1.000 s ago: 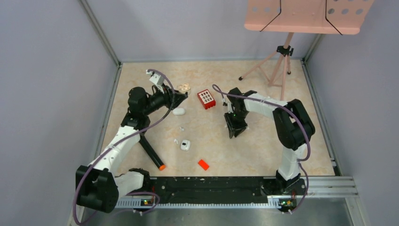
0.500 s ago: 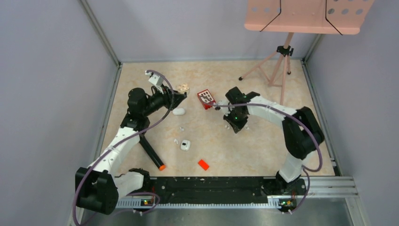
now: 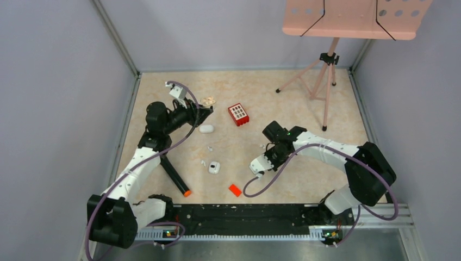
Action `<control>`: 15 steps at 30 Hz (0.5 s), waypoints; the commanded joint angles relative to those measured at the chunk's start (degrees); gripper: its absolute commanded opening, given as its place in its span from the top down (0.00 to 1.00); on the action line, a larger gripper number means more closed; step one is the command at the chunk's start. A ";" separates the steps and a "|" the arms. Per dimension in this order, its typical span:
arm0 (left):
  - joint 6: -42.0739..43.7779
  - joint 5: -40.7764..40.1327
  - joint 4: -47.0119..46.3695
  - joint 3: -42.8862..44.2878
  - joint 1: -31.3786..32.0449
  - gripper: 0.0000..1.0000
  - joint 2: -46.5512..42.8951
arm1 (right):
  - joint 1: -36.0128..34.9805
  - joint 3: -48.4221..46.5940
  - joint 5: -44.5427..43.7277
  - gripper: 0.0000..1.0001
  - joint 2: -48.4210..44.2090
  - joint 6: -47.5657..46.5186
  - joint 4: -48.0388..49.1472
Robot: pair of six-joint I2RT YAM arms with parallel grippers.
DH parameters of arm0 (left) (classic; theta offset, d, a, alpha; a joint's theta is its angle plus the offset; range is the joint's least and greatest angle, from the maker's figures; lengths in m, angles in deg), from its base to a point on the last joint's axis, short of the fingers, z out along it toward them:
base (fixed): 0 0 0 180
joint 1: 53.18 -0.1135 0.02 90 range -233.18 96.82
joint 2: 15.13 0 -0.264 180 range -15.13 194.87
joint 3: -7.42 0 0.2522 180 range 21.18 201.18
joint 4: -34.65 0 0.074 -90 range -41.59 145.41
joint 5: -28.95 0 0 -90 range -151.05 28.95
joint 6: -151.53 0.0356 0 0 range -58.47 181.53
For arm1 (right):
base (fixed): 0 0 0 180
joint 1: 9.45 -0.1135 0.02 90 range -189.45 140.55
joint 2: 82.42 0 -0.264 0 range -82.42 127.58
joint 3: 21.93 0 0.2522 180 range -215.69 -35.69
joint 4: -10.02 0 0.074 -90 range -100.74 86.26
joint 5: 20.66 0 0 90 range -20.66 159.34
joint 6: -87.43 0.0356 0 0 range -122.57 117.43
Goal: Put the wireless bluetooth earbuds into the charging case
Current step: Adjust the earbud at the center of the board.
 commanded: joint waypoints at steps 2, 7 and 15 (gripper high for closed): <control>0.82 0.05 -1.65 0.87 -0.77 1.00 -1.17 | -2.54 -2.79 0.69 0.86 2.95 -9.61 -5.01; 0.68 0.99 -1.88 0.62 -0.88 1.00 -0.60 | -2.19 -2.13 -0.04 0.65 1.71 -4.82 -0.58; 0.86 1.31 -1.61 1.35 -0.90 1.00 0.59 | 5.50 -7.67 6.24 0.59 -1.94 25.21 -2.06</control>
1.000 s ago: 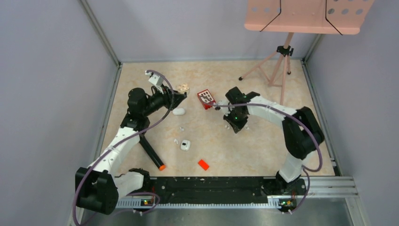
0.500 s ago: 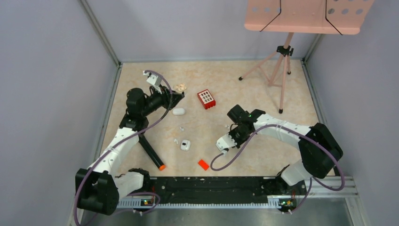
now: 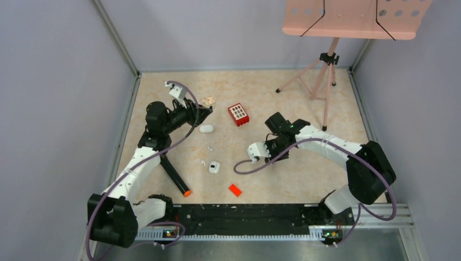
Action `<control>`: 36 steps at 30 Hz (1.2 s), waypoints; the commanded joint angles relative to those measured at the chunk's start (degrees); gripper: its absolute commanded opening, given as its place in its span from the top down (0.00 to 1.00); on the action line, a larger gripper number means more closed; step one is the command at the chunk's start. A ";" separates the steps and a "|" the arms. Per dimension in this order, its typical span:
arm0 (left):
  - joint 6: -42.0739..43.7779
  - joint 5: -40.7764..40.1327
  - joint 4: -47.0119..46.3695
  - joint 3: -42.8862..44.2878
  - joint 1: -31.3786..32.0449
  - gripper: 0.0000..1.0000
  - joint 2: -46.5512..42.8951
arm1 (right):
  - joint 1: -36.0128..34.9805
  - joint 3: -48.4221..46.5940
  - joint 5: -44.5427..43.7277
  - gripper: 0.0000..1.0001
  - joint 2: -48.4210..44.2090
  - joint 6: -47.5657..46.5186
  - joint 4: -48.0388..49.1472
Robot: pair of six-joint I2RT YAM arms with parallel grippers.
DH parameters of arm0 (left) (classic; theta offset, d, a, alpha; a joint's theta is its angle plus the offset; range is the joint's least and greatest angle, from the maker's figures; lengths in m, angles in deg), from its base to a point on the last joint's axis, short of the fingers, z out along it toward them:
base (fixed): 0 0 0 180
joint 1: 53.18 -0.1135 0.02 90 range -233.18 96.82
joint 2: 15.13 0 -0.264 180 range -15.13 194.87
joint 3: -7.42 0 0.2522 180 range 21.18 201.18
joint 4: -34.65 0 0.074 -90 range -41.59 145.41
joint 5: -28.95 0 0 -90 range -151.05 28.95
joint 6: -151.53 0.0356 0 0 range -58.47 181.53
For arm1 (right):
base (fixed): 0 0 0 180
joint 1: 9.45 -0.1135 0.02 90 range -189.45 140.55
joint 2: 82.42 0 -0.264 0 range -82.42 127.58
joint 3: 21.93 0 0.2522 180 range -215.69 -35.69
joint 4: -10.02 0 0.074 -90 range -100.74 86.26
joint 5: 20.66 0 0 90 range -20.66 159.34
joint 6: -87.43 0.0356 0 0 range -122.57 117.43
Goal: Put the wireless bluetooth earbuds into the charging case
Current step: Adjust the earbud at the center of the board, then pick up the earbud from the center of the board.
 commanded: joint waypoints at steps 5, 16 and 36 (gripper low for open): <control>0.93 1.42 -0.28 2.11 -0.26 1.00 1.10 | 7.22 -2.95 12.07 0.65 -3.85 32.59 -0.35; 2.11 1.01 2.22 2.32 -0.73 1.00 0.09 | 7.34 -9.29 12.95 0.68 11.10 58.48 0.13; 1.81 0.72 2.16 0.93 -1.31 1.00 -1.39 | 7.40 -8.69 6.76 0.72 15.19 60.14 0.93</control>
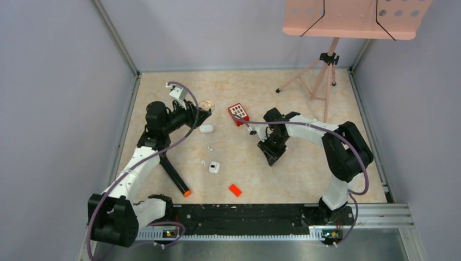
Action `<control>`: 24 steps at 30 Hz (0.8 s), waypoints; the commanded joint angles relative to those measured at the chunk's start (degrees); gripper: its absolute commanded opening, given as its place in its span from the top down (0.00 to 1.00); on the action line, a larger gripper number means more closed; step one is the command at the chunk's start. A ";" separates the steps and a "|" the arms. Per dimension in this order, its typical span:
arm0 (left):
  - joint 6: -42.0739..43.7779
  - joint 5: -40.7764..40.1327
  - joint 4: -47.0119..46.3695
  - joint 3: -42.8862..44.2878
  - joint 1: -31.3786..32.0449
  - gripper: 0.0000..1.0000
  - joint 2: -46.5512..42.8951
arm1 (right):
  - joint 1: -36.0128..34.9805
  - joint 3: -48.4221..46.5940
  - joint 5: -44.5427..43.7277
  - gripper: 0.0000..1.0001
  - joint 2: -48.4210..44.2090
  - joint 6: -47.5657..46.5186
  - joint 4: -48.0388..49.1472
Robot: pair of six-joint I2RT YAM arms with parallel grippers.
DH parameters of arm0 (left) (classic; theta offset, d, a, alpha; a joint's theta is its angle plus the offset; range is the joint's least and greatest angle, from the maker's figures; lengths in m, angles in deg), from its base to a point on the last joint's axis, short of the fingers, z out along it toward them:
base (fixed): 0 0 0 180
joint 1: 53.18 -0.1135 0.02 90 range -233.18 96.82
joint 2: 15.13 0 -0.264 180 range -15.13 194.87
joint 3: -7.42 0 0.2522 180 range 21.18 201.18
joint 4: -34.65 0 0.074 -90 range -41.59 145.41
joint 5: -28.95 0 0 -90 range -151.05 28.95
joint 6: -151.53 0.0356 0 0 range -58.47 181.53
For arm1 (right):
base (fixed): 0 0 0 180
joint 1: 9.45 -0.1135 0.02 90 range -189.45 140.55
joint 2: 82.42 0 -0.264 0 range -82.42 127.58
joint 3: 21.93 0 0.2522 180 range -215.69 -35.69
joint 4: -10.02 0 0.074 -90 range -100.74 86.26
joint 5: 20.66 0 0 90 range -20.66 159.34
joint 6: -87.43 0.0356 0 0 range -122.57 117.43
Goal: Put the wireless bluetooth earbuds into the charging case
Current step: Pick up the earbud from the center of the board.
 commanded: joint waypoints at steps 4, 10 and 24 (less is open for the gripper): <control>0.37 -0.13 -1.61 0.72 -0.36 1.00 -1.83 | 0.25 -1.43 -0.35 0.72 1.50 0.95 0.07; 0.37 -0.08 -1.96 0.39 -0.39 1.00 -1.61 | 0.21 -0.97 -0.42 0.87 1.26 0.45 -0.16; 1.06 2.53 -11.04 2.50 3.30 1.00 2.78 | 1.65 -24.53 0.48 1.00 -10.62 8.04 0.15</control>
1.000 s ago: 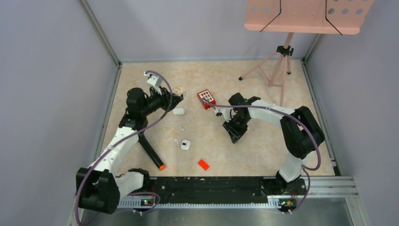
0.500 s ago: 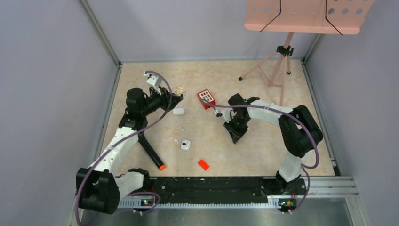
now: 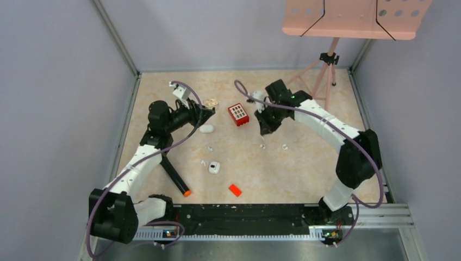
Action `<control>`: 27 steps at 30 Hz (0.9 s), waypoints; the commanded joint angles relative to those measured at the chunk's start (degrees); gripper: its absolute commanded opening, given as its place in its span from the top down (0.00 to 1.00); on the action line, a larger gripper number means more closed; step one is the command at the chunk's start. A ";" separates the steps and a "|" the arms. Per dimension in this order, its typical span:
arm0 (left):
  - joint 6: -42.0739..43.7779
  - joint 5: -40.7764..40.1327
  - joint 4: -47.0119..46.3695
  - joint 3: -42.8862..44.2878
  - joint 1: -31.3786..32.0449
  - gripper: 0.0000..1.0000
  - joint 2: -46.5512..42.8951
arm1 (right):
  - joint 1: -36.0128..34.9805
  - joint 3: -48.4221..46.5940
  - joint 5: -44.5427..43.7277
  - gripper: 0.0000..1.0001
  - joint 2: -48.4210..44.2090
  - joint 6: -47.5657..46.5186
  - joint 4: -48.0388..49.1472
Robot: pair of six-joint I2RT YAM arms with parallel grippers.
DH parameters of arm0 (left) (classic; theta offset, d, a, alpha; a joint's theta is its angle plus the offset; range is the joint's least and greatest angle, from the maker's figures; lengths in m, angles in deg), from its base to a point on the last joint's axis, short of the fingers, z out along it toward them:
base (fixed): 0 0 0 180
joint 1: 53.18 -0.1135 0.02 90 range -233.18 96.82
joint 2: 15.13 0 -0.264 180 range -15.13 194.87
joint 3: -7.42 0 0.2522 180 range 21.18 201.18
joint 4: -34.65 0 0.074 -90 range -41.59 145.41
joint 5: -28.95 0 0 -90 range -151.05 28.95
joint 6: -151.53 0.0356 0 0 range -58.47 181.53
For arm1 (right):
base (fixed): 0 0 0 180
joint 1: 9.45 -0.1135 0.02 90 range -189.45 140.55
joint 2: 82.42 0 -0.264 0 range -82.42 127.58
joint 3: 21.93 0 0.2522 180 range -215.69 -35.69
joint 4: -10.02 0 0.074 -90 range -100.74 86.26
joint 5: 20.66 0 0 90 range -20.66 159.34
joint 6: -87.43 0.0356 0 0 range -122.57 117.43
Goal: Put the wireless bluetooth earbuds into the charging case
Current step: Pick up the earbud from the center of the board.
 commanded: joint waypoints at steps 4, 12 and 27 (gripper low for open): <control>2.15 -1.00 -7.93 5.73 5.02 1.00 3.46 | 0.63 -14.50 -1.00 1.00 -9.79 15.40 14.49; -1.92 -6.41 -6.73 11.24 8.13 1.00 4.81 | -5.51 -12.75 -13.37 1.00 -14.72 20.34 39.94; -5.09 -1.51 -5.94 13.94 8.17 1.00 3.30 | -16.97 -3.55 -23.14 1.00 -18.59 10.60 59.67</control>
